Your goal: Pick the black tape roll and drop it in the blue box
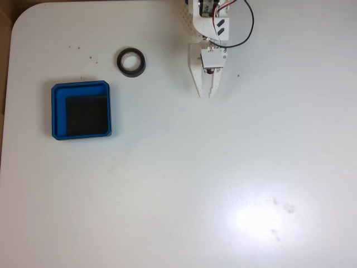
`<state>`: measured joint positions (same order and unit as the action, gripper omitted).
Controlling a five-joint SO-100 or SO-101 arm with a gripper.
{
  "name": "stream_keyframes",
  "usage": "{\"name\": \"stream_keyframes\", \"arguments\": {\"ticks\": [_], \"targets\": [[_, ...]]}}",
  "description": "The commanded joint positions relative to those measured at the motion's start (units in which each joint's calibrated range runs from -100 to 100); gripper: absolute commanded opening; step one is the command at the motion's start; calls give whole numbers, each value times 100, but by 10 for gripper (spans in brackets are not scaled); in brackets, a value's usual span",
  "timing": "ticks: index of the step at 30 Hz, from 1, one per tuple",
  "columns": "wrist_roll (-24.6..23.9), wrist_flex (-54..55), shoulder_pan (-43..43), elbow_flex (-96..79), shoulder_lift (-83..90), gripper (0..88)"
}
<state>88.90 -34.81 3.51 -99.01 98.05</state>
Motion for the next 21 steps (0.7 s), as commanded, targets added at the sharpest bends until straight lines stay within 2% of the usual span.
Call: {"name": "stream_keyframes", "arguments": {"ticks": [1,21], "targets": [[15,57,25,-72,53,21],[6,57,113,-54,53,17]]}}
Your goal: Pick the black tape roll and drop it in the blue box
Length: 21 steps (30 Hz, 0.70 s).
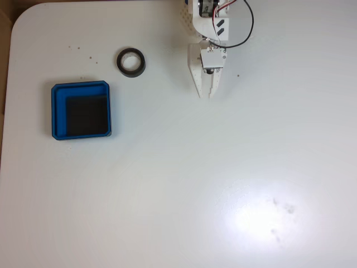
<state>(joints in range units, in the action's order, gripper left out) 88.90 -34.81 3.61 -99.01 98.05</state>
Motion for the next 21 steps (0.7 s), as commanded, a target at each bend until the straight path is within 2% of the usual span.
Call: {"name": "stream_keyframes", "arguments": {"ticks": [1,21], "targets": [[6,57,191,-54,53,17],[-2,57,3034,-54,53,18]]}}
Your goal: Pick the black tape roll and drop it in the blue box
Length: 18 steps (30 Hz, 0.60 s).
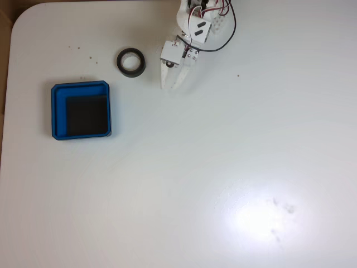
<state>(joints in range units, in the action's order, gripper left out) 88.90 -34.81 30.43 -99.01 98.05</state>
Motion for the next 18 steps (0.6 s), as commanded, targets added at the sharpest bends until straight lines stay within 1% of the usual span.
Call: {"name": "stream_keyframes", "arguments": {"ticks": [1,8,18], "targets": [[-2,57,489,-54,53,18],[-11,57,1319,-54,53,18],[-11,49,2082,-54,53,18]]}}
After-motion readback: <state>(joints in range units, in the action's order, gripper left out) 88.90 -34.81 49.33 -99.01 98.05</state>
